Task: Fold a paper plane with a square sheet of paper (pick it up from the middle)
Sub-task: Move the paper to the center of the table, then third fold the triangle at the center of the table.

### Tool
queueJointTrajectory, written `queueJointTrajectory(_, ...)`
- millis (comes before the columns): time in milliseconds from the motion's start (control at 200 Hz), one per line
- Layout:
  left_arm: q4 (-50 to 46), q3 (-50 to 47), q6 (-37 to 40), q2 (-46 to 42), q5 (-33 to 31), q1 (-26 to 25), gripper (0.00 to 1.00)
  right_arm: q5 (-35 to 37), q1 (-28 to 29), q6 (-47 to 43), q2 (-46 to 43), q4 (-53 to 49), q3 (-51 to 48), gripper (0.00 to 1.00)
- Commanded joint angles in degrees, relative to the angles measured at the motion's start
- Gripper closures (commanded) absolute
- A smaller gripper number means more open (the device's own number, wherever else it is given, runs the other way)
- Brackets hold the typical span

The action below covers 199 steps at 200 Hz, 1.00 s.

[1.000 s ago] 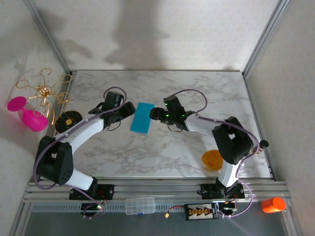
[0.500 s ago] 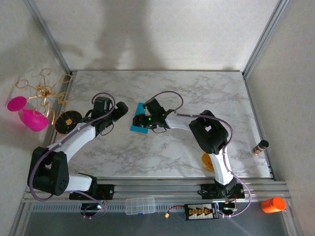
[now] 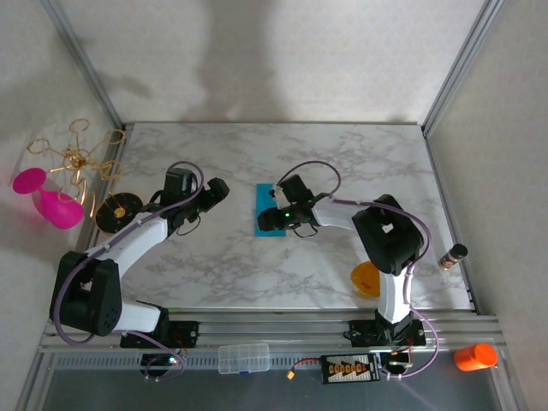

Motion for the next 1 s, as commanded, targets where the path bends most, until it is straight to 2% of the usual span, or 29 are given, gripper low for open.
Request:
queueJointTrajectory(0, 2.0, -0.6, -0.5, 1.3, 4.0, -0.2, 0.01, -1.5, -0.5, -0.4, -3.7, -2.1, -2.2, 0.40)
queueJointTrajectory(60, 2.6, -0.7, -1.0, 1.9, 4.9, -1.0, 0.01, -1.5, -0.5, 5.1, -7.7, 2.9, -3.4, 0.40)
queueJointTrajectory(110, 2.7, -0.7, -1.4, 2.4, 5.3, -1.7, 0.01, 1.5, -0.5, 9.9, -10.2, 5.0, -4.1, 0.39)
queueJointTrajectory(220, 3.4, -1.1, -2.6, 3.3, 6.0, -3.6, 0.01, 9.6, -0.5, 16.6, -10.9, 3.4, -3.3, 0.39)
queueJointTrajectory(310, 3.8, -1.2, -3.5, 4.5, 7.0, -5.1, 0.01, 12.2, -0.6, 19.5, -9.1, 1.9, -2.5, 0.39)
queueJointTrajectory(471, 4.5, -0.9, -4.3, 6.2, 7.7, -8.1, 0.01, 11.5, -0.6, 21.5, -6.0, 0.9, -0.9, 0.40)
queueJointTrajectory(691, 4.0, 0.5, -4.1, 9.3, 8.2, -11.8, 0.03, 12.4, -0.7, 22.0, -2.9, -0.4, 0.9, 0.47)
queueJointTrajectory(991, 4.4, 2.3, -5.5, 13.9, 10.7, -13.7, 0.20, 12.4, -1.0, 22.1, -0.3, -1.7, 0.2, 0.49)
